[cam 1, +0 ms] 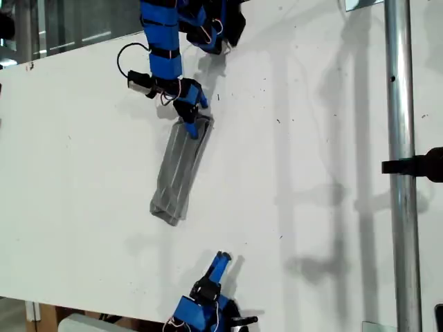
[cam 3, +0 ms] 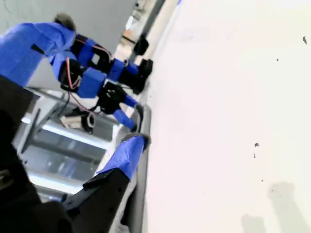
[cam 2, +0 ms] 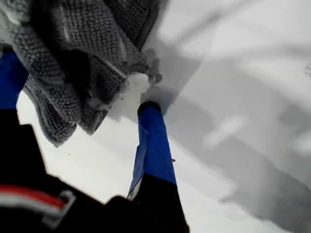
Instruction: Grasp corners of a towel and fold twice.
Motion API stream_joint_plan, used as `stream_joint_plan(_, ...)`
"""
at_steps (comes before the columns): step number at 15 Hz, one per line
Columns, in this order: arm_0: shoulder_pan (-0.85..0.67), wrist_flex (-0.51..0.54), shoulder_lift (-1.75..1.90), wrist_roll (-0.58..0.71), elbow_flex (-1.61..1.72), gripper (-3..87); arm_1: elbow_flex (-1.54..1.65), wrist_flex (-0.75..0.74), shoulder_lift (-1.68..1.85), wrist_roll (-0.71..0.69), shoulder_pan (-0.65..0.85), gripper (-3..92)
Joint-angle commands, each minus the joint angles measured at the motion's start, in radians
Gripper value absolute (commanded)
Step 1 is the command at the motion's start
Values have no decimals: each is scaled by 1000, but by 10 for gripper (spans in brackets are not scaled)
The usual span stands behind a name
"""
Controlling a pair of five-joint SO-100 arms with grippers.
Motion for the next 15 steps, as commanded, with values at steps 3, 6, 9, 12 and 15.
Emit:
stream_joint_plan(3, 41, -17, 9, -34, 8, 381, -144, -153, -138, -21, 37, 403)
stream_joint_plan(6, 51, -12, 9, -32, 2, 372, -344, -94, -301, -132, 61, 383)
stream_joint_plan(9, 67, -12, 9, -34, -2, 369, -405, 83, -318, -196, 92, -2)
stream_joint_plan(12, 78, -11, 9, -34, -2, 366, -443, 433, -216, -262, 25, -2)
stream_joint_plan(15, 92, -14, 9, -35, 0, 360, -621, 917, -60, -176, -164, -2)
